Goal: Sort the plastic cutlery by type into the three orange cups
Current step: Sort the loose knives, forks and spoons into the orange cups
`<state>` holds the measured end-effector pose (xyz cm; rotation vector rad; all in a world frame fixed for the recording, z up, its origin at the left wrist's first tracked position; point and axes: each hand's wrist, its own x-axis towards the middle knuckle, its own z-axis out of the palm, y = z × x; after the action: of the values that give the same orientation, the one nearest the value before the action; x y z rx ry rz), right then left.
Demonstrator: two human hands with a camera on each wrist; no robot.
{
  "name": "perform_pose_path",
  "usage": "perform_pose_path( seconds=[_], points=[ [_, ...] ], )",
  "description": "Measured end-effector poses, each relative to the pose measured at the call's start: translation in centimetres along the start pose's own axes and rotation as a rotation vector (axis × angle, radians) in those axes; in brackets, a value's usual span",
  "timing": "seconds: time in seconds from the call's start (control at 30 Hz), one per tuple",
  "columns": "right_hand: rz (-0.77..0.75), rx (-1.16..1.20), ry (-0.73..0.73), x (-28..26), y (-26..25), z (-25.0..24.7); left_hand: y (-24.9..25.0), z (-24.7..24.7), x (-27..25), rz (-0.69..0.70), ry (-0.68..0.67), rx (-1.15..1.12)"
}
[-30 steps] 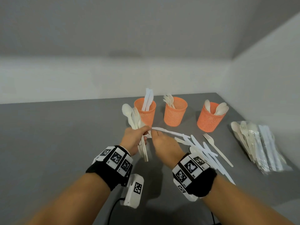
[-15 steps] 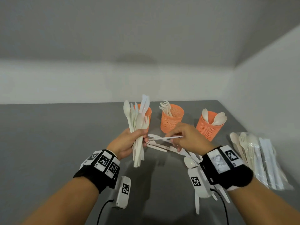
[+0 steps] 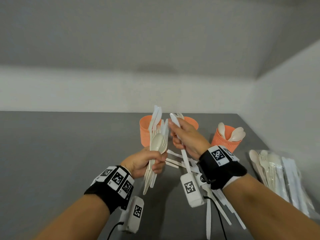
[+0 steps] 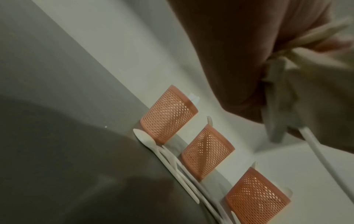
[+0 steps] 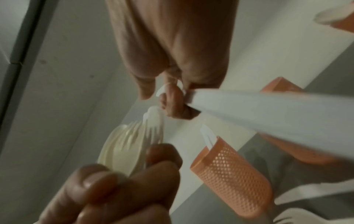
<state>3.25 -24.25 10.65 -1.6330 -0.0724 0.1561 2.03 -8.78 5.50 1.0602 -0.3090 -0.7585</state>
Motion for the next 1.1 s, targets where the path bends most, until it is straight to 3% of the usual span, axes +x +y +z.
perform_pose_path(
  seconds=[0.17, 0.4, 0.63, 0.8, 0.97, 1.03, 1.1],
  points=[
    [0.056, 0.078, -0.038, 0.8, 0.3, 1.0, 0.2, -0.1, 0.3, -0.021, -0.032, -0.023],
    [-0.027, 0.094, 0.181, 1.5, -0.1, 1.6, 1.6, -1.0, -0.1, 0.002, 0.178, 0.051],
    [-0.057, 0.146, 0.067, 2.4, 0.8, 2.3, 2.4, -2.1, -1.2, -0.021, 0.17, 0.127],
    [-0.02, 0.25, 0.236, 4.0, 0.4, 1.8, 3.0, -3.6, -2.1, -0.012, 0.23, 0.129],
    [-0.017, 0.313, 0.092, 5.0, 0.9, 3.0, 3.4, -5.0, -2.4, -0.038, 0.251, 0.097],
    [-0.057, 0.256, 0.152, 5.3, 0.1, 3.0, 3.5, -5.5, -2.3, -0.037, 0.295, 0.085],
    [-0.123, 0.21, 0.301, 5.9, -1.2, 2.5, 3.6, -6.4, -2.1, -0.01, 0.384, 0.042]
  ],
)
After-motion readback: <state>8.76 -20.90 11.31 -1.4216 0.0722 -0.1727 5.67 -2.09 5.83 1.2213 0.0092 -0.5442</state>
